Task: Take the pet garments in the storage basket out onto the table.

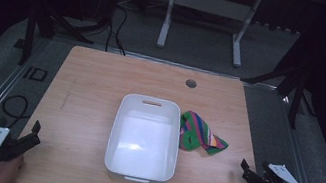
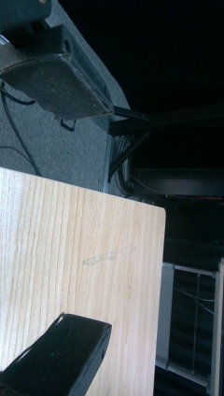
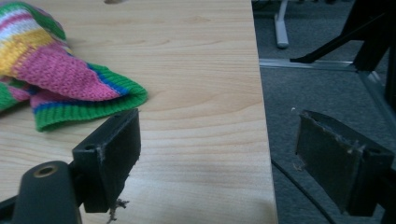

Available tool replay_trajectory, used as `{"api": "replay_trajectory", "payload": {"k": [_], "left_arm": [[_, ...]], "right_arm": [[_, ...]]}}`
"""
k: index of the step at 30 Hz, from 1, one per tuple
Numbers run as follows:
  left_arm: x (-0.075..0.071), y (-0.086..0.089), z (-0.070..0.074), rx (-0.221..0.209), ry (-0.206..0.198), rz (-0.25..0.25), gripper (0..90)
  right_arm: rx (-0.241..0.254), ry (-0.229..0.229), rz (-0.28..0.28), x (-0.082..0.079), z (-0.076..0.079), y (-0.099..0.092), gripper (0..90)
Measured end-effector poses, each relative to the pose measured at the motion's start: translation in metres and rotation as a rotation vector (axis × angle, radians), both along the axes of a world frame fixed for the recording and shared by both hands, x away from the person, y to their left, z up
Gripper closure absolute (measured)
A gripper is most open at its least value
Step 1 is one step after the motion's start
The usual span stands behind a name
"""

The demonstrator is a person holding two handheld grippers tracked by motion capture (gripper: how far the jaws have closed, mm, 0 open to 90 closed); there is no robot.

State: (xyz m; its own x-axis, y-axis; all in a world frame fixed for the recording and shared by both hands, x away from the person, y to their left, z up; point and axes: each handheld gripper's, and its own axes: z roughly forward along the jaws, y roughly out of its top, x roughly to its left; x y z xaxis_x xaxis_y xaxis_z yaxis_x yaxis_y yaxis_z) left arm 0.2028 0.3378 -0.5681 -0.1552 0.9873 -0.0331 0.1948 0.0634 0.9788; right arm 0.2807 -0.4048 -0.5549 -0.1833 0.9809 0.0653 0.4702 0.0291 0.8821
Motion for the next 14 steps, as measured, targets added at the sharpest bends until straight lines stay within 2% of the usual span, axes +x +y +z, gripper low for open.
{"api": "replay_trajectory", "payload": {"k": [1, 2, 4, 14], "left_arm": [[0.0001, 0.0, 0.0, 0.0, 0.001, 0.0, 1.0], [0.0, 0.0, 0.0, 0.0, 0.0, 0.001, 1.0], [-0.0001, -0.0001, 0.0, 0.002, -0.001, 0.0, 1.0], [-0.0002, 0.0001, 0.0, 0.001, 0.0, -0.001, 1.0]], "right_arm": [[-0.01, -0.022, -0.01, -0.003, -0.0004, 0.0001, 14.4], [0.004, -0.029, -0.004, -0.0036, -0.0004, -0.0003, 14.4], [0.002, -0.036, -0.009, -0.0046, -0.0001, -0.0001, 14.4], [0.001, -0.022, -0.021, -0.0036, -0.0013, -0.0021, 14.3]]}}
